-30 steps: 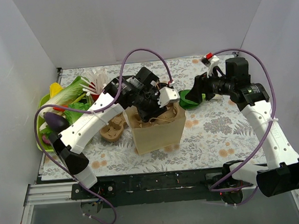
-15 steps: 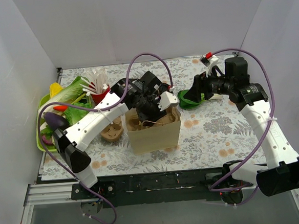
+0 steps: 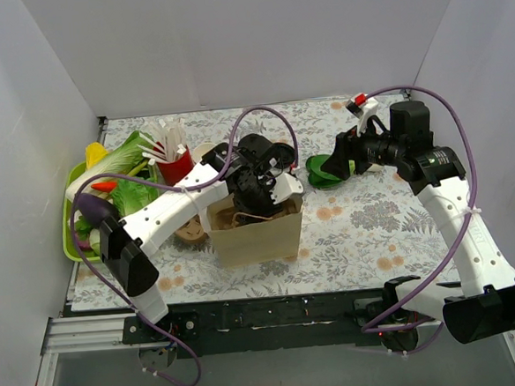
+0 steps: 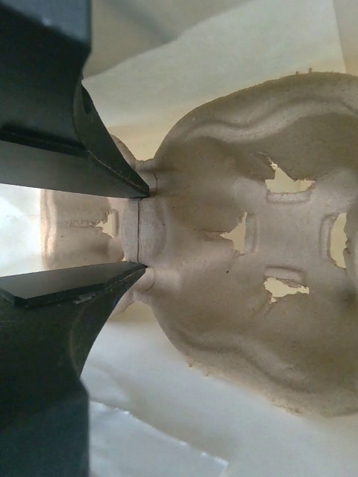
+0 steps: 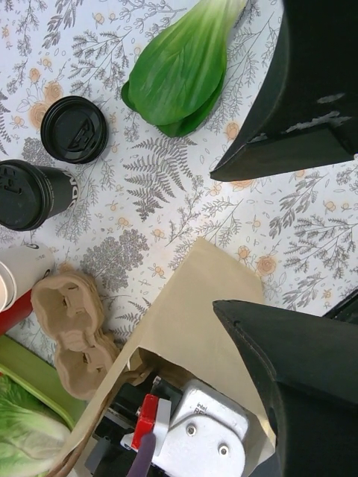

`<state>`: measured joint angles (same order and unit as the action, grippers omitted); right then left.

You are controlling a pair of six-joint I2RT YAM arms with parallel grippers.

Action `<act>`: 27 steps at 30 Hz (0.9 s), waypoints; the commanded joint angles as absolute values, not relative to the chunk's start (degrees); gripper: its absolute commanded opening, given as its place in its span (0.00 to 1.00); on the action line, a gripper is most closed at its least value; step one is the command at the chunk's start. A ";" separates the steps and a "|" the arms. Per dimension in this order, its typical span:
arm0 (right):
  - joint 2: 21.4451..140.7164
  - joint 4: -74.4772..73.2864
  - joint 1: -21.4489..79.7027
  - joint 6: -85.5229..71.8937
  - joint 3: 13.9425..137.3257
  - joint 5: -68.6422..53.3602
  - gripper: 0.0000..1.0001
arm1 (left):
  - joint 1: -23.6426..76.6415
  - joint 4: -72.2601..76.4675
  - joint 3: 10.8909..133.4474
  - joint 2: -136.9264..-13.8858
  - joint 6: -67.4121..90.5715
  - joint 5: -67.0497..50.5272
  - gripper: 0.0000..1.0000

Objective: Pack the takeout coffee

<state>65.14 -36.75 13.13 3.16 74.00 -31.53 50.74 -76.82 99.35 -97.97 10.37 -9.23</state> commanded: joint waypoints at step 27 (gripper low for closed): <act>65.74 -36.48 13.09 4.75 74.53 -37.42 0.73 | 50.89 -62.06 83.58 -87.72 13.88 -11.69 0.00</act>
